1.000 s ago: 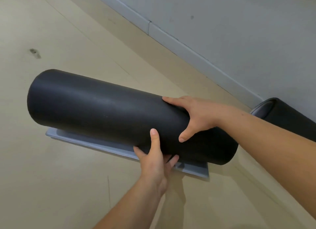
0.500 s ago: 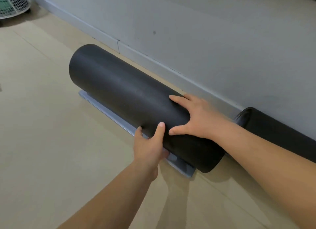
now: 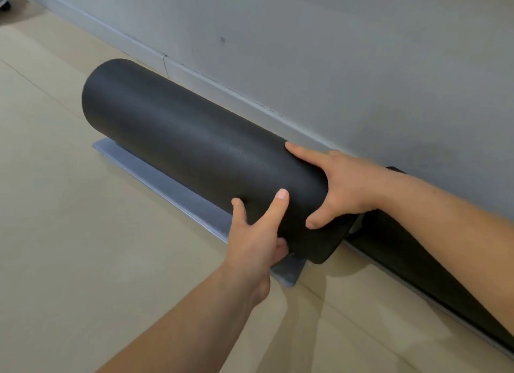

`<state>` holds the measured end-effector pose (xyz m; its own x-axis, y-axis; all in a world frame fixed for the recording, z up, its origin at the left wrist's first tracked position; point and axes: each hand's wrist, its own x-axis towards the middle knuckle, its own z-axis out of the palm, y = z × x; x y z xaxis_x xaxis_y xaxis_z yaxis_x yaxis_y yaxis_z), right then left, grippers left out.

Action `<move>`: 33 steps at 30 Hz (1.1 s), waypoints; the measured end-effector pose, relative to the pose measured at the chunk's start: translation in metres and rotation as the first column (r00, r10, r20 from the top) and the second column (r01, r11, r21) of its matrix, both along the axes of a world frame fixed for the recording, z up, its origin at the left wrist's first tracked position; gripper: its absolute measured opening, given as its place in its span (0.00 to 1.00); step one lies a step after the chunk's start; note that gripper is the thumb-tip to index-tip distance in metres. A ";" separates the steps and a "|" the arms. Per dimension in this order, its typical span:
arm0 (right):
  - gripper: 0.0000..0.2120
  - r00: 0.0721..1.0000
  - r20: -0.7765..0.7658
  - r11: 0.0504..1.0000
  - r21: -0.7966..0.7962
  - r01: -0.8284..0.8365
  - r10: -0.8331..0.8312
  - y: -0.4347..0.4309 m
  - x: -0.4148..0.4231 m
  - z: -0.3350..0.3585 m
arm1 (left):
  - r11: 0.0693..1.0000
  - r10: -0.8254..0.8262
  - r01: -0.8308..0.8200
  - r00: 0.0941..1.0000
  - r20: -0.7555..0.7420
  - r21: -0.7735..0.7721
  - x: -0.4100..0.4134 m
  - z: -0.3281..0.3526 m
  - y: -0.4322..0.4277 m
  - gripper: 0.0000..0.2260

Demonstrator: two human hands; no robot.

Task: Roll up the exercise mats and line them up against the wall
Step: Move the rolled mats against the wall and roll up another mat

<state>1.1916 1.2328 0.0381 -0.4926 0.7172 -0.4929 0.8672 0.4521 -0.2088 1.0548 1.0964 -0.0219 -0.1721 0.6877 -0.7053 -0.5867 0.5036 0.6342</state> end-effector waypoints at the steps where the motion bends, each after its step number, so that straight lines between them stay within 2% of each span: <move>1: 0.67 1.000 -0.011 1.000 0.009 -0.004 0.004 0.006 0.001 0.001 | 1.000 -0.013 0.013 1.000 0.027 0.008 0.000 0.001 0.007 0.53; 4: 0.64 0.996 0.057 0.981 0.174 -0.080 0.071 0.013 -0.004 0.000 | 0.999 -0.036 0.035 0.991 0.130 0.013 0.006 0.000 0.033 0.52; 6: 0.63 0.986 0.138 0.927 0.348 -0.141 0.098 0.015 -0.002 -0.004 | 0.997 -0.072 0.071 0.987 0.145 0.010 0.012 -0.008 0.050 0.51; 8: 0.62 0.981 0.173 0.892 0.427 -0.150 0.082 0.020 0.004 -0.010 | 0.990 -0.142 0.140 0.982 0.123 0.022 0.014 -0.018 0.058 0.49; 11: 0.59 0.985 0.154 0.914 0.384 -0.130 0.075 0.024 0.011 -0.017 | 0.978 -0.199 0.204 0.975 0.097 -0.035 0.003 -0.026 0.062 0.45; 14: 0.53 0.991 0.117 0.942 0.320 -0.106 0.072 0.023 0.015 -0.021 | 0.988 -0.141 0.144 0.989 0.043 -0.059 -0.016 -0.031 0.054 0.39; 16: 0.51 0.996 0.077 0.956 0.284 -0.065 0.045 0.031 0.018 -0.020 | 0.996 -0.090 0.090 0.996 -0.005 -0.026 -0.022 -0.029 0.055 0.41; 21: 0.53 0.990 -0.120 0.995 0.060 0.076 -0.068 0.044 0.027 -0.012 | 0.986 -0.167 0.167 0.986 0.000 -0.001 -0.005 -0.016 0.067 0.50; 23: 0.53 0.983 -0.154 0.993 0.044 0.105 -0.097 0.047 0.028 -0.010 | 0.991 -0.137 0.137 0.990 -0.020 -0.001 0.003 -0.015 0.071 0.50; 27: 0.52 0.983 -0.163 0.990 0.093 0.101 -0.085 0.036 0.031 -0.011 | 0.993 -0.120 0.120 0.992 -0.040 -0.017 0.012 -0.016 0.064 0.42; 30: 0.52 0.993 -0.098 0.984 0.160 0.077 -0.062 0.022 0.049 -0.013 | 0.986 -0.166 0.165 0.986 -0.033 -0.027 0.026 -0.021 0.056 0.37; 33: 0.49 0.998 -0.031 0.988 0.143 0.053 -0.049 0.014 0.060 -0.007 | 0.979 -0.200 0.199 0.979 -0.039 -0.032 0.037 -0.026 0.051 0.38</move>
